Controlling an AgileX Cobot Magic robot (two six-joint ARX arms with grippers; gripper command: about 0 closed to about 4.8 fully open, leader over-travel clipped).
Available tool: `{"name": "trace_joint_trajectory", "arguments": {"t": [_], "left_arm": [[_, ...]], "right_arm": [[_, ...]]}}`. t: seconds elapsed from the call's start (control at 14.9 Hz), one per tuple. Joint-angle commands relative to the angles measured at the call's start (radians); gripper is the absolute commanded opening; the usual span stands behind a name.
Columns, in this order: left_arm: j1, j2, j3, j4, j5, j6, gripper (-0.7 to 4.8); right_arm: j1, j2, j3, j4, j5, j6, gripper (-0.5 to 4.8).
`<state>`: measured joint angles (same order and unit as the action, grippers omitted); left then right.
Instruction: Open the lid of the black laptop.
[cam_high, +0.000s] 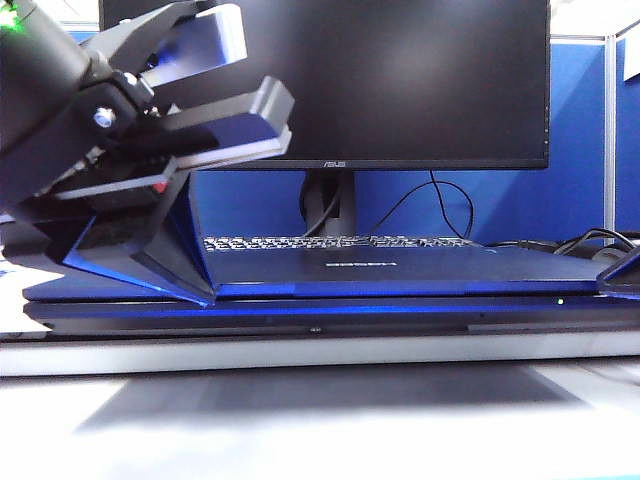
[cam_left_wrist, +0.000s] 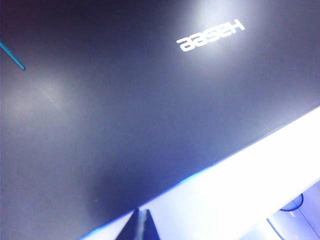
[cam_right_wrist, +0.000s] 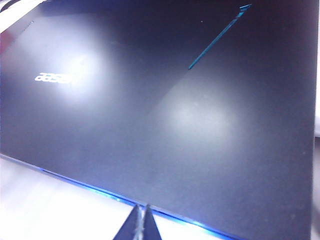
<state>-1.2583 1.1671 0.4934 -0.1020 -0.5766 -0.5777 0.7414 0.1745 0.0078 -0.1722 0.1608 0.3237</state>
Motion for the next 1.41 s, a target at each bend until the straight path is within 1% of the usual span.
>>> {"name": "trace_joint_trajectory", "arguments": {"t": [0.07,0.27,0.34,0.47,0.6,0.87,1.41], "left_arm": [[0.000,0.000,0.001,-0.017,-0.016,-0.016,-0.05],[0.058,0.002,0.001,-0.046,0.016,-0.025,-0.05],[0.061,0.001,0.001,-0.041,0.016,-0.023,-0.05],[0.058,0.001,0.001,-0.013,0.023,-0.021,-0.05],[0.058,0.001,0.001,-0.012,0.019,-0.015,-0.05],[0.058,0.001,0.001,-0.011,0.019,-0.006,-0.05],[0.059,0.001,0.001,-0.024,0.024,0.002,-0.05]], "right_arm": [[0.000,0.001,-0.003,-0.003,0.021,-0.010,-0.06],[-0.008,0.001,-0.003,-0.003,0.031,-0.010,-0.06],[-0.023,0.001,-0.003,-0.003,0.019,-0.010,-0.06],[-0.037,0.001,-0.003,-0.004,-0.012,-0.010,-0.06],[-0.036,0.004,-0.002,-0.005,-0.008,-0.010,-0.06],[-0.036,0.085,-0.002,-0.002,-0.009,-0.010,-0.06],[-0.036,0.085,-0.002,0.050,-0.006,-0.010,-0.06]]}}
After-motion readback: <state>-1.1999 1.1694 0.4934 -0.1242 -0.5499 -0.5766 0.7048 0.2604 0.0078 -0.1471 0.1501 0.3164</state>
